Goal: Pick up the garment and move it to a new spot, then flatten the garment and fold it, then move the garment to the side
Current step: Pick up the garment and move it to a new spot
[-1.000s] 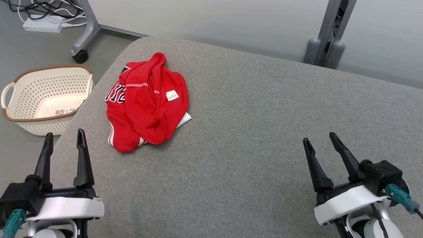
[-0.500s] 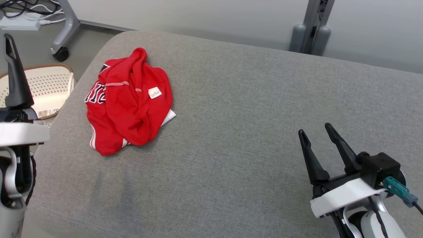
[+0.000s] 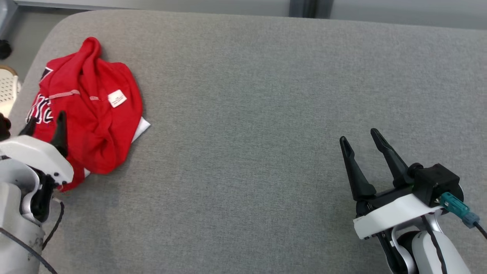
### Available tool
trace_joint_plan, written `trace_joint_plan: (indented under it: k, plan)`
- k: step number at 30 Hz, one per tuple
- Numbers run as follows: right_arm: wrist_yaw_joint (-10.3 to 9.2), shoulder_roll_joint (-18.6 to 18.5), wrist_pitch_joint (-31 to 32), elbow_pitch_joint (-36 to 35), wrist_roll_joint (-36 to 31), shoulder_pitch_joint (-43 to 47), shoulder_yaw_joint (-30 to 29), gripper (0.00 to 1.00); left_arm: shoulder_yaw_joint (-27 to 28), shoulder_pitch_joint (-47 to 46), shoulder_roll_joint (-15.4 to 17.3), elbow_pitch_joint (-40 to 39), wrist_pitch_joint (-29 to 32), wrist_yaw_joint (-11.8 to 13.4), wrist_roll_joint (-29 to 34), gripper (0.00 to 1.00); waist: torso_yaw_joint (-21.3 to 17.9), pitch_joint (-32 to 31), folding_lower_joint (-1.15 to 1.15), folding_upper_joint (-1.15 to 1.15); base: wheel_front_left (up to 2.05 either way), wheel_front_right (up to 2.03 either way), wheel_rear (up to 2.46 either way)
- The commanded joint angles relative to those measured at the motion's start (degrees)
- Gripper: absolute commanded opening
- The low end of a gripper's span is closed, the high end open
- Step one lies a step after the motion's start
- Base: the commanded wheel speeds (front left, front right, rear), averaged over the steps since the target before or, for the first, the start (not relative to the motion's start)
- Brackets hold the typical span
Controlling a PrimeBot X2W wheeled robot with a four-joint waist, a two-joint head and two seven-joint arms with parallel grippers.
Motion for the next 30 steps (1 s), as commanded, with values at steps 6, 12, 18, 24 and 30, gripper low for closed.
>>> trace_joint_plan:
  k: [6, 12, 18, 24, 30]
  plan:
    - [0.01, -0.44, -0.75, 0.54, 0.05, -1.64, -0.26, 1.0, -0.35, -4.2, -2.64, 16.33, 0.21, -3.58, -2.94, 1.0, -3.19, 3.97, 0.0, 0.0, 0.0, 0.0, 0.0]
    - [0.01, -0.46, -0.59, 0.85, 0.18, -2.69, -0.07, 1.0, -0.58, -7.08, -3.73, 23.23, -1.99, -5.2, -3.72, 0.0, -3.24, 4.51, 0.0, 0.0, 0.0, 0.0, 0.0]
    - [0.01, -0.44, -0.91, 1.17, -0.28, -2.43, -0.98, 1.0, -0.48, -11.7, -0.93, 23.59, -14.17, -4.34, -0.86, 0.0, -2.62, 3.32, 0.0, 0.0, 0.0, 0.0, 0.0]
    - [0.01, -0.46, -1.76, 1.88, 0.74, -1.19, -2.16, 1.0, 0.21, -14.6, 1.84, 15.46, -18.24, -1.56, 3.12, 0.0, -2.02, 0.27, 0.0, 0.0, 0.0, 0.0, 0.0]
    - [0.01, -0.42, -2.74, 2.66, 2.21, -0.07, -2.25, 1.0, 1.34, -8.05, 1.94, -2.54, -18.36, 3.15, 8.47, 0.0, -2.8, -3.05, 0.0, 0.0, 0.0, 0.0, 0.0]
